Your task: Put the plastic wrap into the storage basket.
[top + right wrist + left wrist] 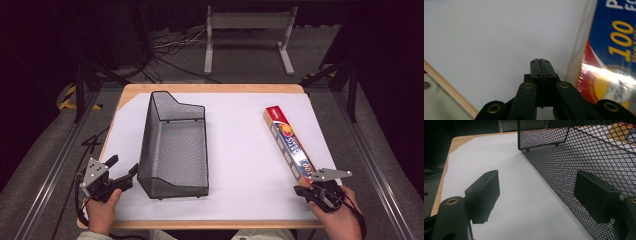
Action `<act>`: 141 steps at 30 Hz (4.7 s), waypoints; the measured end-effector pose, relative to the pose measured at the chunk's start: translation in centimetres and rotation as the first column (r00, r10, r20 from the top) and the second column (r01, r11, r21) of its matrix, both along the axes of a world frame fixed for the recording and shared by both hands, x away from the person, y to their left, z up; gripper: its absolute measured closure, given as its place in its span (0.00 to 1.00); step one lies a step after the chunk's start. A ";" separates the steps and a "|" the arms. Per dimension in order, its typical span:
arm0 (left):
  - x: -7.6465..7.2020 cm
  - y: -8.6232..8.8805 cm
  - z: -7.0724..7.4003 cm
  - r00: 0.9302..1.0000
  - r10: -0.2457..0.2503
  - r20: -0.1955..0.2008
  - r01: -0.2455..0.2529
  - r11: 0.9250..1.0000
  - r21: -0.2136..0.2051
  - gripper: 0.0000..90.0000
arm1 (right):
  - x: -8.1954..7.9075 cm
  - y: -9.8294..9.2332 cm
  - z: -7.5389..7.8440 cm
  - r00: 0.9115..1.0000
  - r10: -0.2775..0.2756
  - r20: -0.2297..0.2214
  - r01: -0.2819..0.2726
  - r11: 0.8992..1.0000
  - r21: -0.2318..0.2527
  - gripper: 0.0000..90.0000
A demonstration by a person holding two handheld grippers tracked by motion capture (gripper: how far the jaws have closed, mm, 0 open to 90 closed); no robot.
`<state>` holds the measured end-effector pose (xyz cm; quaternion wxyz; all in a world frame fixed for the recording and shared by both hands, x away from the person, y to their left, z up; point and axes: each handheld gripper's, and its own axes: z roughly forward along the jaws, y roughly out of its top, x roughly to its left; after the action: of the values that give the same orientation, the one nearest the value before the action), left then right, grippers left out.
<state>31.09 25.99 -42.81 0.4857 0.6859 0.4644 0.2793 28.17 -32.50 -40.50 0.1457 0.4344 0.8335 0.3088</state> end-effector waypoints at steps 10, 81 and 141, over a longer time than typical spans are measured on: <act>-0.1 0.0 -0.1 1.000 0.008 -0.007 -0.008 1.000 0.007 0.24 | 0.7 0.0 2.1 0.993 0.036 0.117 -0.056 0.984 0.170 0.74; -0.1 0.3 -0.3 0.999 0.031 -0.004 -0.031 0.999 0.018 0.23 | 14.2 2.0 0.5 0.908 -0.416 -0.048 0.407 0.904 -0.134 0.46; 0.0 0.4 -0.3 0.999 0.047 -0.005 -0.047 0.999 0.017 0.24 | 12.9 20.0 10.8 0.985 -0.174 0.007 0.173 0.982 0.071 0.45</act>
<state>31.10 26.37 -43.15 0.4720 0.6797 0.4793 0.2926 41.06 -12.47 -29.68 0.1621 0.5081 0.7801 0.3271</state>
